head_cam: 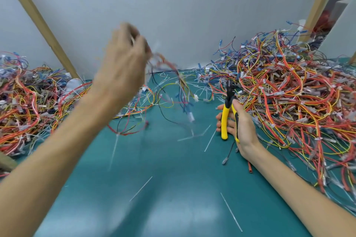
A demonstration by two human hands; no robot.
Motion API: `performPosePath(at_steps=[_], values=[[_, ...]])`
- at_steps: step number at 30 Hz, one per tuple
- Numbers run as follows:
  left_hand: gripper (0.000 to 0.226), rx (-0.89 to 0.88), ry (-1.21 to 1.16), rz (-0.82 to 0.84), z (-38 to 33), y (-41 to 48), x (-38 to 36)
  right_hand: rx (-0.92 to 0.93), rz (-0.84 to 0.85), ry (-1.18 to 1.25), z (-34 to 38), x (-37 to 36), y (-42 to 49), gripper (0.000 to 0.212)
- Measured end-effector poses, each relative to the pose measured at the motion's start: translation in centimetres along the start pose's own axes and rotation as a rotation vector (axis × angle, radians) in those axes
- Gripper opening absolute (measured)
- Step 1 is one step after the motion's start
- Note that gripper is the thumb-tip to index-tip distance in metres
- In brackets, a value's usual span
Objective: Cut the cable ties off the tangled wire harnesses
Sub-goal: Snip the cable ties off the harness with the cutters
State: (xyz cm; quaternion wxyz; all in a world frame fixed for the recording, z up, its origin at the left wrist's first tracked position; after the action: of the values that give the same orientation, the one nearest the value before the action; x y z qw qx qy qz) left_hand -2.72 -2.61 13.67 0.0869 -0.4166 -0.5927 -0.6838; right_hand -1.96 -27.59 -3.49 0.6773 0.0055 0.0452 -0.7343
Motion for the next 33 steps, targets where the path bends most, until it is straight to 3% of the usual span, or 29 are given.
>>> performPosePath(at_steps=[2,3,6,9,11,14,16,19,22,23,25,28,30,31,33], values=[[0.012,-0.042,0.022,-0.056,0.2,2.2,1.4,0.025,-0.027,-0.008,-0.2,0.1,0.0,0.045],[0.011,-0.012,0.042,0.043,0.3,2.9,1.4,0.045,-0.054,-0.010,-0.2,0.0,0.0,0.044],[0.009,0.126,0.235,0.557,0.2,2.4,-0.2,0.158,-0.147,-0.073,0.2,0.0,-0.4,0.036],[0.010,0.100,0.009,0.720,0.2,0.5,-1.5,0.425,-0.203,-0.334,2.2,0.6,-0.9,0.029],[0.008,0.090,-0.233,0.743,0.4,-0.8,-2.1,0.568,-0.141,-0.466,3.9,0.4,-1.0,0.031],[0.007,0.093,-0.542,0.646,0.0,-2.0,-2.8,0.554,0.087,-0.628,5.9,-1.8,-0.5,0.040],[0.012,0.190,-0.739,0.566,-0.5,-2.6,-3.4,0.502,0.218,-0.669,6.3,-3.7,-0.3,0.031],[0.023,0.431,-0.988,0.517,0.2,-3.8,-3.9,0.506,0.192,-0.776,6.4,-5.3,0.6,0.021],[0.059,0.599,-0.834,0.792,2.7,-5.3,-2.9,0.503,0.106,-0.901,8.0,-5.0,1.9,0.017],[0.054,0.602,-0.710,0.855,3.4,-5.3,-2.5,0.521,0.060,-0.950,8.9,-4.8,2.4,0.016],[0.020,0.487,-0.428,0.714,4.4,-4.2,-1.6,0.625,-0.071,-1.013,11.0,-4.6,3.3,0.017],[0.020,0.051,-0.086,0.022,3.8,-2.8,0.5,0.873,-0.385,-0.817,12.9,-3.9,3.6,0.021],[0.020,-0.109,-0.085,-0.189,3.0,-4.3,1.3,0.997,-0.463,-0.652,12.1,-2.9,3.0,0.022],[0.019,-0.131,-0.113,-0.141,2.8,-6.1,0.7,0.982,-0.426,-0.698,11.0,-2.3,2.9,0.017],[0.021,0.013,-0.254,0.284,2.7,-9.8,-1.6,0.690,-0.159,-1.019,8.6,-1.2,3.5,0.015]])
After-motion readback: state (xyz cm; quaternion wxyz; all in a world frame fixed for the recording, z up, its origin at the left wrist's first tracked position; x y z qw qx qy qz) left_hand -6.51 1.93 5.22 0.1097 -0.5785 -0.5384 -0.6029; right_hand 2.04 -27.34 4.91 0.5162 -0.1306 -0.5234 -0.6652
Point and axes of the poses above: each hand's wrist, its own y-axis towards the middle knuckle, its own x-axis out of the back of the hand, z = x × y, the point moved 1 cm from there along y, towards the middle knuckle, and after that the axes turned 12 degrees about -y, right-handed, at the moved point
